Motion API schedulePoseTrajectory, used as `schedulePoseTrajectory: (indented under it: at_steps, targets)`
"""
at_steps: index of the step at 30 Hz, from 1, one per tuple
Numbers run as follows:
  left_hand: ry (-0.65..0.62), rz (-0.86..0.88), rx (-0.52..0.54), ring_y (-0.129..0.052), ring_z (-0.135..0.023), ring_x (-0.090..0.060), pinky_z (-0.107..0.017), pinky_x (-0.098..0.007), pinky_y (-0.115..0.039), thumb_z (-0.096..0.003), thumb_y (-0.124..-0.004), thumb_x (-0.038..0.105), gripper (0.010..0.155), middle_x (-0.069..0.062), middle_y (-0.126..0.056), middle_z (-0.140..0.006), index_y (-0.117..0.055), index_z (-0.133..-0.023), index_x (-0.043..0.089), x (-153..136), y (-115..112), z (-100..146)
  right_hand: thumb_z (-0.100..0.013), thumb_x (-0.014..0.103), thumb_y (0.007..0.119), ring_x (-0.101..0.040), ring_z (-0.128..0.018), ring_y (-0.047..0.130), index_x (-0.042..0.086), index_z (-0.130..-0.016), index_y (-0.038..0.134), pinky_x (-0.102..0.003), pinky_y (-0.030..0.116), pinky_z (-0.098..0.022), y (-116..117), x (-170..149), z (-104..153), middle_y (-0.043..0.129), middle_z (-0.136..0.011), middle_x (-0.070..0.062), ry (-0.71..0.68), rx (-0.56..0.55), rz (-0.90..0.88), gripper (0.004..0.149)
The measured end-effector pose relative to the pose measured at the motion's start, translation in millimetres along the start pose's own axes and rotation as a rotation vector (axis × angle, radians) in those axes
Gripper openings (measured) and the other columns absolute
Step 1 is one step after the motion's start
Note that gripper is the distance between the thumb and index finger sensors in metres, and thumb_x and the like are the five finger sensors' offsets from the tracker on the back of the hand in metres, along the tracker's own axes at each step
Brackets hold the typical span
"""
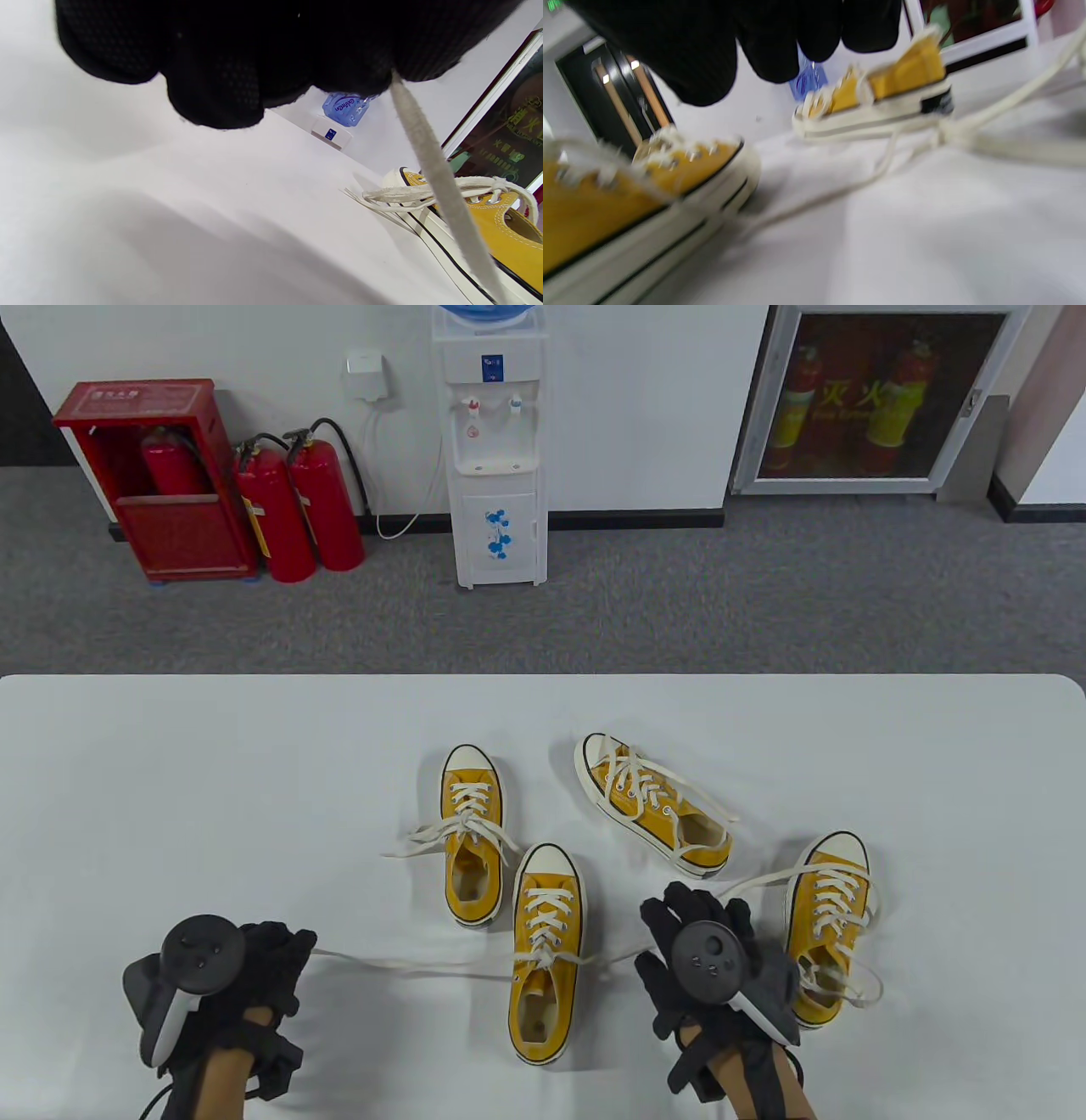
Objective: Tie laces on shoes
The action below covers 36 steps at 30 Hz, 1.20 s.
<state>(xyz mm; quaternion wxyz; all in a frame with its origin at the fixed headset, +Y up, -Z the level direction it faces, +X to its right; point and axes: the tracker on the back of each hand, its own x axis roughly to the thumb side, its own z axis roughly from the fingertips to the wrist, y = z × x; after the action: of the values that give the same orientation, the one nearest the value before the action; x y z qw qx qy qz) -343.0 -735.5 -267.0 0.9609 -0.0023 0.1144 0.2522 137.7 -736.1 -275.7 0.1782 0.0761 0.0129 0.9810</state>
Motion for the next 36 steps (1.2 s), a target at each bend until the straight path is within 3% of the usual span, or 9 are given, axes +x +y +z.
schedulePoseTrajectory:
  at_steps: [4,8,12,17,20,22,25,31,36]
  targets:
    - [-0.004,-0.001,-0.008,-0.105,-0.046,-0.025,-0.05,-0.056,-0.083,-0.046,-0.079,0.059,0.038,0.001,-0.098,-0.073,-0.094,-0.061,0.028,1.0,-2.1,0.1,-0.044,0.046,0.084,-0.045,-0.11,0.034,0.018,-0.109,0.049,-0.071,0.019,-0.072,21.6,15.9,-12.9,0.025,-0.115,-0.007,0.011,0.174,-0.03,0.079]
    - [-0.009,-0.006,-0.009,-0.105,-0.046,-0.025,-0.05,-0.056,-0.083,-0.046,-0.079,0.059,0.039,0.001,-0.098,-0.073,-0.094,-0.061,0.027,1.8,-2.5,0.1,-0.044,0.048,0.085,-0.046,-0.11,0.025,0.016,-0.11,0.04,-0.072,0.015,-0.071,34.5,23.8,-24.5,0.016,-0.114,-0.008,0.055,0.274,-0.01,0.086]
    - [-0.012,-0.005,-0.008,-0.105,-0.046,-0.025,-0.05,-0.056,-0.083,-0.046,-0.079,0.059,0.039,0.001,-0.098,-0.073,-0.094,-0.061,0.027,1.3,-2.8,-0.4,-0.043,0.048,0.085,-0.048,-0.109,0.025,0.014,-0.109,0.043,-0.073,0.015,-0.07,44.5,26.9,-30.4,0.018,-0.115,-0.009,0.074,0.335,0.001,0.086]
    - [-0.014,-0.008,-0.011,-0.105,-0.046,-0.025,-0.05,-0.056,-0.083,-0.046,-0.079,0.059,0.039,0.001,-0.098,-0.072,-0.095,-0.061,0.027,2.1,-4.2,-0.3,-0.043,0.045,0.087,-0.047,-0.109,0.031,0.014,-0.104,0.062,-0.073,0.017,-0.07,51.6,29.4,-30.3,0.028,-0.115,-0.01,0.057,0.312,0.003,0.073]
    - [-0.015,-0.013,-0.016,-0.105,-0.046,-0.025,-0.05,-0.056,-0.083,-0.0459,-0.079,0.059,0.039,0.001,-0.099,-0.072,-0.095,-0.061,0.027,3.5,-5.8,-0.5,-0.042,0.043,0.087,-0.048,-0.107,0.039,0.015,-0.1,0.071,-0.073,0.022,-0.07,52.5,30.4,-27.9,0.039,-0.114,-0.01,0.049,0.227,0.01,0.067]
    - [-0.014,-0.015,-0.019,-0.105,-0.046,-0.025,-0.05,-0.056,-0.083,-0.046,-0.079,0.059,0.039,0.001,-0.099,-0.072,-0.094,-0.061,0.027,4.1,-6.8,-0.5,-0.042,0.04,0.089,-0.047,-0.106,0.047,0.018,-0.093,0.082,-0.072,0.025,-0.07,51.8,31.0,-26.1,0.049,-0.112,-0.009,0.051,0.133,0.009,0.056]
    - [-0.012,-0.017,-0.023,-0.105,-0.046,-0.025,-0.05,-0.056,-0.083,-0.046,-0.079,0.059,0.039,0.001,-0.099,-0.072,-0.095,-0.061,0.027,4.5,-7.0,-0.2,-0.042,0.039,0.088,-0.044,-0.105,0.052,0.025,-0.082,0.093,-0.071,0.028,-0.071,48.0,29.2,-25.2,0.06,-0.109,-0.006,0.047,0.095,0.026,0.043]
    - [-0.009,-0.016,-0.025,-0.105,-0.046,-0.025,-0.049,-0.056,-0.083,-0.046,-0.079,0.059,0.039,0.001,-0.099,-0.072,-0.095,-0.061,0.027,4.7,-7.0,0.2,-0.044,0.039,0.083,-0.045,-0.103,0.054,0.014,-0.076,0.09,-0.073,0.028,-0.069,38.0,17.9,-18.5,0.066,-0.103,-0.008,0.008,0.129,-0.162,0.042]
    - [-0.005,-0.028,-0.024,-0.105,-0.046,-0.025,-0.049,-0.056,-0.083,-0.0461,-0.079,0.059,0.039,0.001,-0.099,-0.072,-0.095,-0.06,0.027,6.5,-8.0,0.8,-0.045,0.044,0.081,-0.043,-0.1,0.061,0.012,-0.072,0.09,-0.074,0.031,-0.069,23.7,2.4,-13.0,0.07,-0.098,-0.008,-0.041,0.166,-0.482,0.043]
